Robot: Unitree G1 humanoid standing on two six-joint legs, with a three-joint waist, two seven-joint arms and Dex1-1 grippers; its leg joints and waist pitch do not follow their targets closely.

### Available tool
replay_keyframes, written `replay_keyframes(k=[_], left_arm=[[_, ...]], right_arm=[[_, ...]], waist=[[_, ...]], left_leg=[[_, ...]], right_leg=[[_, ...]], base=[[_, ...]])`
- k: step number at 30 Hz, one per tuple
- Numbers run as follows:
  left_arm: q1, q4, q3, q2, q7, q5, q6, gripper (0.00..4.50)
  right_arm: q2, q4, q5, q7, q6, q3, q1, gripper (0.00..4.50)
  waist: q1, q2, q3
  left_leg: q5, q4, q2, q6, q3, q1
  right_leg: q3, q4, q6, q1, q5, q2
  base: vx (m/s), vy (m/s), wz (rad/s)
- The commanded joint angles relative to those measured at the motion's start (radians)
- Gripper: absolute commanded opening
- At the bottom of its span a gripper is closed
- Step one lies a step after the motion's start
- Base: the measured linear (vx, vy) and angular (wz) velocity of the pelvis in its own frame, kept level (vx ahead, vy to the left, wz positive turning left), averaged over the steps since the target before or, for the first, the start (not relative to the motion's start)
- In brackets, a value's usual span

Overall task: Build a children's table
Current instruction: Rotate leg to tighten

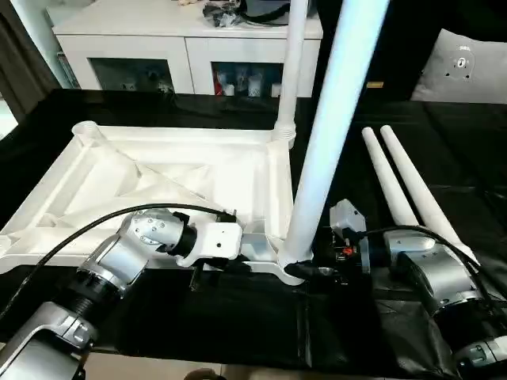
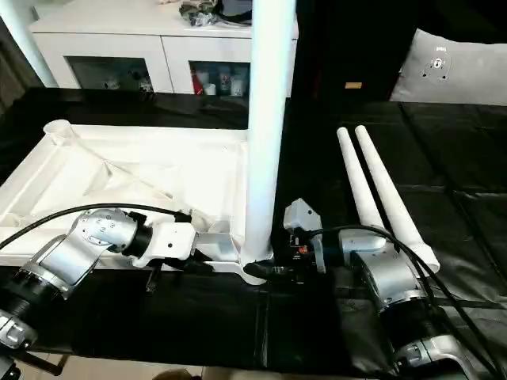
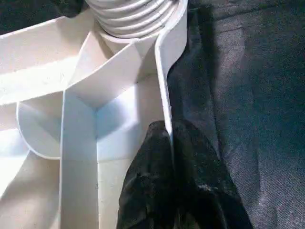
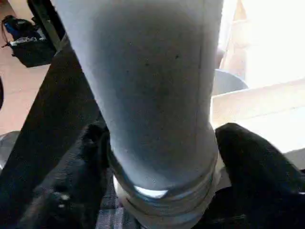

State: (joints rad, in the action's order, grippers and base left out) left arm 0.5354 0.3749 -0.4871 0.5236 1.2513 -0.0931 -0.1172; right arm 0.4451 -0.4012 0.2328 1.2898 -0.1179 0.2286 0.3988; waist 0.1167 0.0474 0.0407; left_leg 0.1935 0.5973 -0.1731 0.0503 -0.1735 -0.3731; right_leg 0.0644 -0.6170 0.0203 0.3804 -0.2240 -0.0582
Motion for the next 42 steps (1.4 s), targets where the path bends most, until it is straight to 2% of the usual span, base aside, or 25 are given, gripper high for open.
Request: replay_keyframes(k=[1, 6, 9, 13, 16, 17, 18, 19, 20, 21, 22, 23, 24, 25, 27, 31, 33, 35, 36, 37, 39, 41, 42], left_arm=[[-0.005, 0.012, -0.066, 0.004, 0.044, -0.044, -0.031, 0.0], [-0.006, 0.026, -0.061, 0.002, 0.051, -0.043, -0.041, 0.0], [-0.016, 0.021, -0.053, -0.001, 0.054, -0.029, -0.029, 0.0], [-0.039, -0.02, -0.02, -0.025, 0.031, 0.014, 0.061, 0.0], [-0.049, -0.044, 0.012, -0.056, -0.022, 0.038, 0.144, 0.0], [-0.055, -0.062, 0.035, -0.083, -0.068, 0.051, 0.204, 0.0], [-0.062, -0.083, 0.052, -0.112, -0.117, 0.055, 0.258, 0.0], [-0.067, -0.097, 0.058, -0.128, -0.146, 0.051, 0.288, 0.0], [-0.071, -0.113, 0.064, -0.153, -0.195, 0.038, 0.324, 0.0], [-0.074, -0.122, 0.068, -0.168, -0.222, 0.031, 0.347, 0.0], [-0.074, -0.122, 0.068, -0.168, -0.222, 0.031, 0.347, 0.0], [-0.075, -0.131, 0.074, -0.189, -0.257, 0.025, 0.374, 0.0], [-0.076, -0.141, 0.081, -0.211, -0.29, 0.021, 0.402, 0.0], [-0.078, -0.154, 0.09, -0.237, -0.326, 0.015, 0.438, 0.0], [-0.076, -0.166, 0.103, -0.28, -0.386, 0.001, 0.484, 0.0], [-0.08, -0.192, 0.119, -0.32, -0.458, -0.023, 0.542, 0.0], [-0.079, -0.193, 0.119, -0.314, -0.468, -0.032, 0.55, 0.0], [-0.076, -0.179, 0.114, -0.296, -0.47, -0.045, 0.534, 0.0], [-0.076, -0.178, 0.113, -0.293, -0.47, -0.047, 0.531, 0.0], [-0.076, -0.171, 0.109, -0.277, -0.467, -0.054, 0.52, 0.0], [-0.077, -0.169, 0.108, -0.269, -0.459, -0.054, 0.517, 0.0], [-0.078, -0.165, 0.108, -0.262, -0.449, -0.056, 0.509, 0.0], [-0.079, -0.159, 0.103, -0.25, -0.434, -0.057, 0.494, 0.0]], right_arm=[[0.007, 0.005, 0.004, 0.005, -0.001, 0.004, 0.011, 3.25], [-0.003, 0.004, 0.01, 0.016, -0.011, 0.0, 0.004, 2.86], [-0.007, 0.015, 0.016, 0.018, -0.021, 0.002, -0.014, 2.8], [-0.034, 0.018, 0.01, -0.036, -0.043, 0.002, -0.045, 2.76], [-0.075, 0.001, -0.025, -0.145, -0.057, -0.001, -0.052, 2.75], [-0.114, -0.027, -0.062, -0.249, -0.044, -0.007, -0.049, 2.75], [-0.165, -0.067, -0.092, -0.376, -0.041, -0.022, -0.039, 2.75], [-0.196, -0.092, -0.102, -0.446, -0.037, -0.036, -0.03, 2.75], [-0.239, -0.125, -0.102, -0.532, -0.042, -0.058, -0.015, 2.75], [-0.262, -0.139, -0.096, -0.574, -0.053, -0.074, -0.006, 2.75], [-0.262, -0.139, -0.096, -0.574, -0.053, -0.074, -0.006, 2.74], [-0.288, -0.155, -0.084, -0.618, -0.063, -0.094, 0.004, 2.74], [-0.311, -0.166, -0.073, -0.654, -0.072, -0.111, 0.011, 2.74], [-0.336, -0.179, -0.066, -0.698, -0.079, -0.131, 0.02, 2.74], [-0.36, -0.207, -0.071, -0.756, -0.073, -0.148, 0.032, 2.74], [-0.383, -0.233, -0.091, -0.826, -0.032, -0.171, 0.035, 2.74], [-0.38, -0.235, -0.093, -0.831, -0.002, -0.176, 0.028, 3.3], [-0.364, -0.213, -0.084, -0.798, 0.017, -0.181, 0.012, 3.44], [-0.362, -0.21, -0.082, -0.792, 0.019, -0.182, 0.01, 3.5], [-0.34, -0.18, -0.071, -0.75, 0.032, -0.19, -0.007, 3.72], [-0.316, -0.156, -0.062, -0.707, 0.047, -0.192, -0.019, 3.86], [-0.293, -0.136, -0.055, -0.666, 0.06, -0.189, -0.028, 3.95], [-0.261, -0.109, -0.044, -0.607, 0.074, -0.184, -0.041, 4.16]], waist=[[-0.003, -0.001, -0.062], [-0.002, -0.001, -0.063], [-0.002, -0.001, -0.063], [-0.003, -0.001, -0.063], [-0.008, 0.001, -0.057], [-0.014, 0.001, -0.052], [-0.025, 0.001, -0.045], [-0.03, 0.002, -0.042], [-0.045, -0.003, -0.035], [-0.057, -0.001, -0.034], [-0.061, 0.0, -0.034], [-0.067, 0.001, -0.038], [-0.067, 0.001, -0.038], [-0.072, 0.001, -0.04], [-0.073, -0.001, -0.04], [-0.071, 0.0, -0.041], [-0.07, -0.002, -0.046], [-0.069, -0.001, -0.05], [-0.069, -0.001, -0.05], [-0.063, -0.002, -0.056], [-0.051, -0.003, -0.065], [-0.045, -0.004, -0.064], [-0.043, -0.005, -0.062]], left_leg=[[0.118, -0.063, -0.068, -0.081, 0.023, 0.011], [0.12, -0.063, -0.068, -0.08, 0.022, 0.012], [0.123, -0.064, -0.068, -0.08, 0.022, 0.012], [0.115, -0.064, -0.068, -0.084, 0.023, 0.01], [0.142, -0.068, -0.067, -0.073, 0.022, 0.012], [0.177, -0.073, -0.067, -0.056, 0.021, 0.015], [0.224, -0.08, -0.064, -0.029, 0.024, 0.017], [0.251, -0.082, -0.063, -0.013, 0.026, 0.02], [0.294, -0.087, -0.058, 0.007, 0.033, 0.014], [0.331, -0.094, -0.057, 0.023, 0.04, 0.015], [0.346, -0.094, -0.057, 0.025, 0.04, 0.018], [0.355, -0.091, -0.059, 0.023, 0.04, 0.024], [0.355, -0.091, -0.059, 0.023, 0.04, 0.024], [0.335, -0.093, -0.06, 0.015, 0.037, 0.025], [0.326, -0.089, -0.058, 0.004, 0.032, 0.027], [0.298, -0.089, -0.058, -0.007, 0.032, 0.022], [0.262, -0.089, -0.06, -0.017, 0.032, 0.017], [0.226, -0.085, -0.06, -0.031, 0.03, 0.017], [0.226, -0.085, -0.06, -0.031, 0.03, 0.017], [0.17, -0.077, -0.059, -0.053, 0.027, 0.013], [0.068, -0.066, -0.058, -0.094, 0.025, 0.005], [0.046, -0.063, -0.058, -0.119, 0.024, 0.002], [0.063, -0.064, -0.058, -0.126, 0.024, 0.001]], right_leg=[[-0.051, 0.055, 0.257, -0.046, 0.034, -0.094], [-0.051, 0.055, 0.257, -0.046, 0.028, -0.094], [-0.051, 0.056, 0.256, -0.046, 0.022, -0.094], [-0.05, 0.054, 0.259, -0.046, 0.034, -0.094], [-0.05, 0.062, 0.255, -0.043, -0.028, -0.095], [-0.052, 0.068, 0.248, -0.04, -0.096, -0.095], [-0.052, 0.078, 0.237, -0.038, -0.202, -0.098], [-0.052, 0.083, 0.227, -0.036, -0.263, -0.101], [-0.049, 0.091, 0.193, -0.043, -0.381, -0.104], [-0.045, 0.097, 0.157, -0.043, -0.468, -0.103], [-0.046, 0.104, 0.142, -0.039, -0.496, -0.103], [-0.051, 0.107, 0.138, -0.036, -0.487, -0.105], [-0.051, 0.107, 0.138, -0.036, -0.487, -0.105], [-0.054, 0.104, 0.162, -0.036, -0.402, -0.099], [-0.055, 0.105, 0.175, -0.032, -0.373, -0.098], [-0.055, 0.104, 0.178, -0.034, -0.343, -0.098], [-0.054, 0.095, 0.192, -0.038, -0.25, -0.095], [-0.055, 0.089, 0.207, -0.04, -0.174, -0.094], [-0.055, 0.089, 0.207, -0.04, -0.174, -0.094], [-0.055, 0.08, 0.222, -0.045, -0.082, -0.094], [-0.053, 0.063, 0.24, -0.05, 0.074, -0.093], [-0.05, 0.058, 0.249, -0.049, 0.129, -0.093], [-0.048, 0.061, 0.25, -0.05, 0.11, -0.094]], base=[[0.0, 0.0, 0.0], [0.0, 0.0, 0.0], [0.0, 0.0, 0.0], [0.0, 0.0, 0.0], [0.0, 0.0, 0.0], [0.0, 0.0, 0.0], [0.0, 0.0, 0.0], [0.0, 0.0, 0.0], [-0.056, 0.001, -0.15], [-0.056, 0.001, -0.15], [0.0, 0.0, 0.0], [0.0, 0.0, 0.0], [0.0, 0.0, 0.0], [0.0, 0.0, 0.0], [0.0, 0.0, 0.0], [0.0, 0.0, 0.0], [0.0, 0.0, 0.0], [0.0, 0.0, 0.0], [0.0, 0.0, 0.0], [0.0, 0.0, 0.0], [0.028, -0.002, 0.03], [0.0, 0.0, 0.0], [0.0, 0.0, 0.0]])
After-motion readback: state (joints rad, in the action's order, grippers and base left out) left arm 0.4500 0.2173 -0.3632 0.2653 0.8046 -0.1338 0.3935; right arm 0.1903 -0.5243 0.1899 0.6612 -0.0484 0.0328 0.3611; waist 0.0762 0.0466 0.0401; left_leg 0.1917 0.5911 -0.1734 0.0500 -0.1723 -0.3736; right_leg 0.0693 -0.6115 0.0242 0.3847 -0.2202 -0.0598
